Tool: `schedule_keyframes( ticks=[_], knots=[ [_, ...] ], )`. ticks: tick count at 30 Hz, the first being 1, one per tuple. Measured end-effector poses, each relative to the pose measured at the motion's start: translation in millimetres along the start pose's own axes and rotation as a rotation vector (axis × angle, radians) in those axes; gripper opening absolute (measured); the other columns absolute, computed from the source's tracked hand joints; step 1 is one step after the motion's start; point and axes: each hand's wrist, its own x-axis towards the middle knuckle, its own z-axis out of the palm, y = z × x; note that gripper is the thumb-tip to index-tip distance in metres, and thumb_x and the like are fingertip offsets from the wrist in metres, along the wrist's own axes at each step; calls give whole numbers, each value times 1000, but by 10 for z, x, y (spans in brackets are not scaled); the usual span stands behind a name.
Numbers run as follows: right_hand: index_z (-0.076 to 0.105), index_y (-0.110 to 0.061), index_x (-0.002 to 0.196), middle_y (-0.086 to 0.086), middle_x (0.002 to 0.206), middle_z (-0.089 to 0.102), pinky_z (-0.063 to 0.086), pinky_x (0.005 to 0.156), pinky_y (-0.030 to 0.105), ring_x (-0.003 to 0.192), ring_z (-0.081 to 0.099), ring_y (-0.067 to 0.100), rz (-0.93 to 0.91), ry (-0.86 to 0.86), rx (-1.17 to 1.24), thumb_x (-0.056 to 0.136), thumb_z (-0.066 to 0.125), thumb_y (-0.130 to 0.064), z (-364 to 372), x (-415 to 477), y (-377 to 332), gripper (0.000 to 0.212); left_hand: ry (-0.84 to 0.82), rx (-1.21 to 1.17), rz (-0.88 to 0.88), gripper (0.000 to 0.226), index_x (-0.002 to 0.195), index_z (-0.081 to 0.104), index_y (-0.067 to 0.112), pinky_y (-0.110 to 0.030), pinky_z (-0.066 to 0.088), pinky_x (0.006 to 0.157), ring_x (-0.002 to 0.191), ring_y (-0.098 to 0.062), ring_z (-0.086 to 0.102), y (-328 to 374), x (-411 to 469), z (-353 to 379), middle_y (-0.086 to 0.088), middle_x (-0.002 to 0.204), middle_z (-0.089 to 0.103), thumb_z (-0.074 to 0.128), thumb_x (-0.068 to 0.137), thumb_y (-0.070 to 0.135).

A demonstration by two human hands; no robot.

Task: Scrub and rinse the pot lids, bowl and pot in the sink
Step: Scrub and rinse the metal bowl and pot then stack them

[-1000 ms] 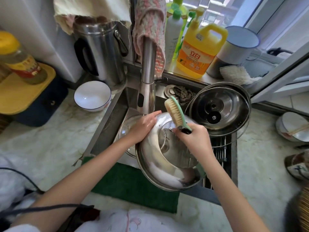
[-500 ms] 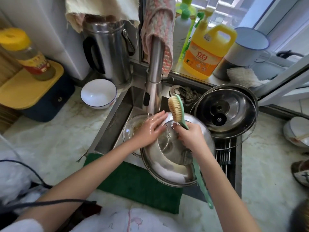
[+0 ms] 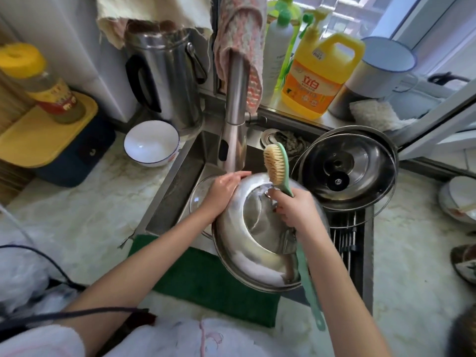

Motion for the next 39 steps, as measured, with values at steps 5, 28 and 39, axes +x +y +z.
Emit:
schedule_keyframes(
  ticks=[5, 28, 39],
  knots=[
    [49, -19, 58, -12, 38, 40, 28, 41, 21, 40, 38, 7, -13, 10, 80, 86, 61, -18, 17, 2, 75, 30, 7, 537, 357, 41, 137, 48, 26, -30, 19, 113, 137, -8, 28, 29, -355, 325, 12, 146, 42, 41, 97, 23],
    [46, -17, 64, 2, 55, 42, 30, 53, 33, 53, 38, 18, -186, 151, 36, 90, 58, -29, 100, -70, -196, 31, 345, 134, 19, 40, 141, 41, 15, -4, 25, 100, 123, 3, 36, 116, -513, 453, 16, 132, 39, 35, 102, 18],
    [54, -18, 72, -3, 57, 42, 31, 54, 34, 52, 38, 14, -159, 248, 188, 92, 58, -36, 137, -25, -301, 27, 353, -89, -68, 42, 144, 33, 28, 5, 34, 79, 105, 29, 39, 171, -583, 488, 25, 133, 40, 31, 103, 18]
  ],
)
